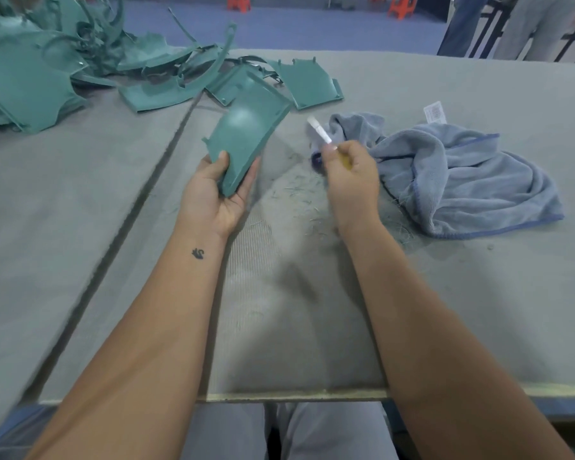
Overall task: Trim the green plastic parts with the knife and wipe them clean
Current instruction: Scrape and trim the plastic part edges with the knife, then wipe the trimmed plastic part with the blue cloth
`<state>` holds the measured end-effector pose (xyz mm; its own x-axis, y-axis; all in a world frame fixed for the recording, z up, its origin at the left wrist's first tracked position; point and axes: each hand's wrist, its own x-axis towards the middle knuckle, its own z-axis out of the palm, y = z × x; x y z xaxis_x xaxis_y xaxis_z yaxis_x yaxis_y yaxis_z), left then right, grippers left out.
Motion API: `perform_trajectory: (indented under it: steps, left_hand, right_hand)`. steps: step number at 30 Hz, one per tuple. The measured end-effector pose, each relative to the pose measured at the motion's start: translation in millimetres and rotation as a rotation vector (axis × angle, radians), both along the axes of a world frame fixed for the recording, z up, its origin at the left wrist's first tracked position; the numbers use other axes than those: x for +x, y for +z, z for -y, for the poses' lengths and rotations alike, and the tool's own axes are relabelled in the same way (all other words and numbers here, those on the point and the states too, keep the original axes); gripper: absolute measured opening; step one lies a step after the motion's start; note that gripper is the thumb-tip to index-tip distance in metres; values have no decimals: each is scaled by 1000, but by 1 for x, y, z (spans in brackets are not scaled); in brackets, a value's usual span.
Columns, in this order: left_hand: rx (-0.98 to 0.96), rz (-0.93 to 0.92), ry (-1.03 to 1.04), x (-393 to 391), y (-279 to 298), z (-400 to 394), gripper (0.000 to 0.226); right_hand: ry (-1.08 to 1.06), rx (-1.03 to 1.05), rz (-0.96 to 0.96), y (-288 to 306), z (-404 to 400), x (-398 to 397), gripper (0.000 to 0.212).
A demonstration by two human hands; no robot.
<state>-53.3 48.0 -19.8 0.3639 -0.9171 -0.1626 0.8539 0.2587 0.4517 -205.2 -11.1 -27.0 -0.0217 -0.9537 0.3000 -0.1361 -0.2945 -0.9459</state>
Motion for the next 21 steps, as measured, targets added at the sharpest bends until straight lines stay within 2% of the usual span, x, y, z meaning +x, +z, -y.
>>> perform_trajectory:
  steps: [1,3,5,8,12,18,21]
  left_hand:
    - [-22,-1,21,1,0,0,11]
    - [-44,21,53,2,0,1,12]
    - [-33,48,61,2,-1,3,14]
    - [30,125,61,1,-3,5,16]
    - [131,271,38,-2,-7,8,19]
    - [156,299,30,-4,-7,16,23]
    - [164,267,31,-2,-7,18,23]
  right_hand:
    - [12,-10,-229,-4,0,0,16]
    - [-1,-50,-672,-9,-2,1,23]
    - [-73,-158,-877,-9,-4,3,27]
    - [-230,-291,-848,0,-4,-5,26]
    - [-361,-249,-828,10,12,-32,27]
    - [-198,-130,-745,29,44,-33,32]
    - [-142,-63,-783,38,62,-29,34]
